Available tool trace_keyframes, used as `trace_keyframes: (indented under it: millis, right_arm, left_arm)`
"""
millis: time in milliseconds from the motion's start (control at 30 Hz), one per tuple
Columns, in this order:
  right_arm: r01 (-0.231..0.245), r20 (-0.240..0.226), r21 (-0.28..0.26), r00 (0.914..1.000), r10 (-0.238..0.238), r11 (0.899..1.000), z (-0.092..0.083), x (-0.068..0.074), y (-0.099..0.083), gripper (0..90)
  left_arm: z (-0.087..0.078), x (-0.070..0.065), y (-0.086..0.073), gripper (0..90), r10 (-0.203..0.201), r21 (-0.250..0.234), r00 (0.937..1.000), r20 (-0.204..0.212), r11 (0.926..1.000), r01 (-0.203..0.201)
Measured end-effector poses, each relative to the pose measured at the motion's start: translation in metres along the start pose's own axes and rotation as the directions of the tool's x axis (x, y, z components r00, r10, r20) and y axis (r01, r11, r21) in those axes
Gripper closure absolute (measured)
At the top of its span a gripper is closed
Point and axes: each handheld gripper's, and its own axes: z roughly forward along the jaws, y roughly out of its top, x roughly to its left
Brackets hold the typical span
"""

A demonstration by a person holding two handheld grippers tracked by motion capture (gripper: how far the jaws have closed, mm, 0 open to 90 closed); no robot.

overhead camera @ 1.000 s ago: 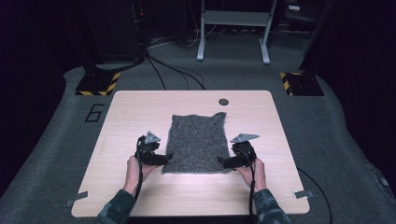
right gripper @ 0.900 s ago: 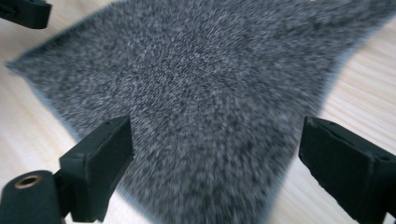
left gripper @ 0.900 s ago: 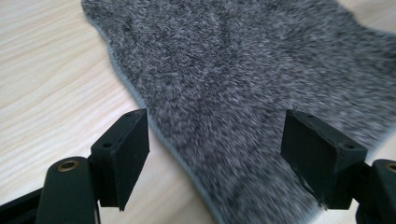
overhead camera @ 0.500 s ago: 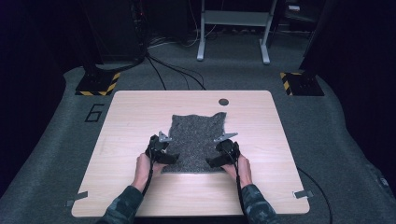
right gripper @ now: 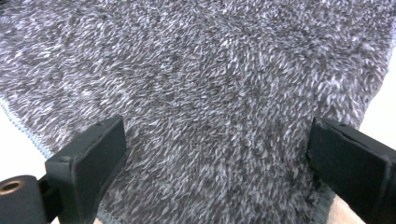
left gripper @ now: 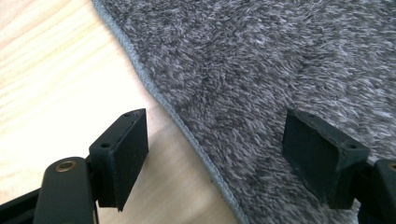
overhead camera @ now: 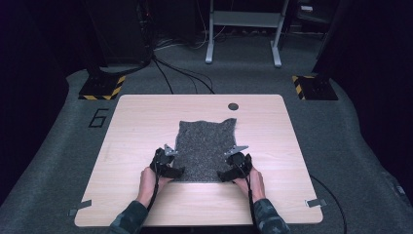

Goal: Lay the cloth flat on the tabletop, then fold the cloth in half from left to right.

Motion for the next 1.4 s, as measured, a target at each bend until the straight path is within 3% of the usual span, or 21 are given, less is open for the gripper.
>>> trace_keyframes:
  millis: [267,433,667,700,800,867,933,1067,1167,1400]
  right_arm:
    - [-0.019,0.006,-0.003,0.9998,0.019,1.000,-0.007,0.004,-0.009,4.6]
    - [-0.001,0.008,-0.001,1.0000,0.001,1.000,-0.012,0.008,-0.016,4.5]
    - [-0.017,0.003,0.002,0.9999,0.017,1.000,-0.017,0.012,-0.022,4.5]
    - [0.001,0.006,-0.002,1.0000,-0.001,1.000,-0.017,0.011,-0.022,4.5]
    - [-0.011,0.003,0.004,0.9999,0.011,1.000,-0.018,0.012,-0.023,4.6]
    - [-0.008,-0.003,0.000,1.0000,0.008,1.000,-0.019,0.011,-0.023,4.4]
    - [-0.015,-0.014,-0.013,0.9998,0.015,1.000,-0.022,0.011,-0.022,4.6]
    - [-0.001,-0.022,-0.037,0.9997,0.000,0.999,-0.029,0.016,-0.014,4.7]
    - [0.016,-0.037,-0.056,0.9991,-0.018,0.998,-0.033,0.026,-0.005,5.0]
    - [0.051,-0.090,-0.082,0.9942,-0.059,0.995,-0.032,0.049,0.011,5.7]
  left_arm:
    - [-0.006,-0.009,-0.007,22.6,-0.002,-0.001,0.9999,0.012,1.0000,0.002]
    - [-0.008,-0.011,-0.011,22.5,-0.009,-0.004,0.9998,0.016,1.0000,0.009]
    - [-0.012,-0.018,-0.015,22.5,-0.005,-0.002,0.9998,0.019,1.0000,0.005]
    - [-0.013,-0.019,-0.015,22.5,0.004,0.009,0.9998,0.022,1.0000,-0.004]
    - [-0.016,-0.021,-0.014,17.6,-0.002,0.006,0.9999,0.012,1.0000,0.002]
    - [-0.023,-0.016,-0.011,16.4,-0.011,-0.017,0.9999,0.009,0.9998,0.011]
    - [-0.028,-0.008,-0.006,15.7,-0.049,-0.041,0.9984,0.029,0.9979,0.050]
    - [-0.032,0.008,0.003,15.0,-0.074,-0.058,0.9967,0.033,0.9954,0.076]
    - [-0.031,0.020,0.011,14.9,-0.094,-0.069,0.9948,0.039,0.9930,0.097]
    - [-0.020,0.041,0.029,14.1,-0.100,-0.050,0.9940,0.045,0.9936,0.102]
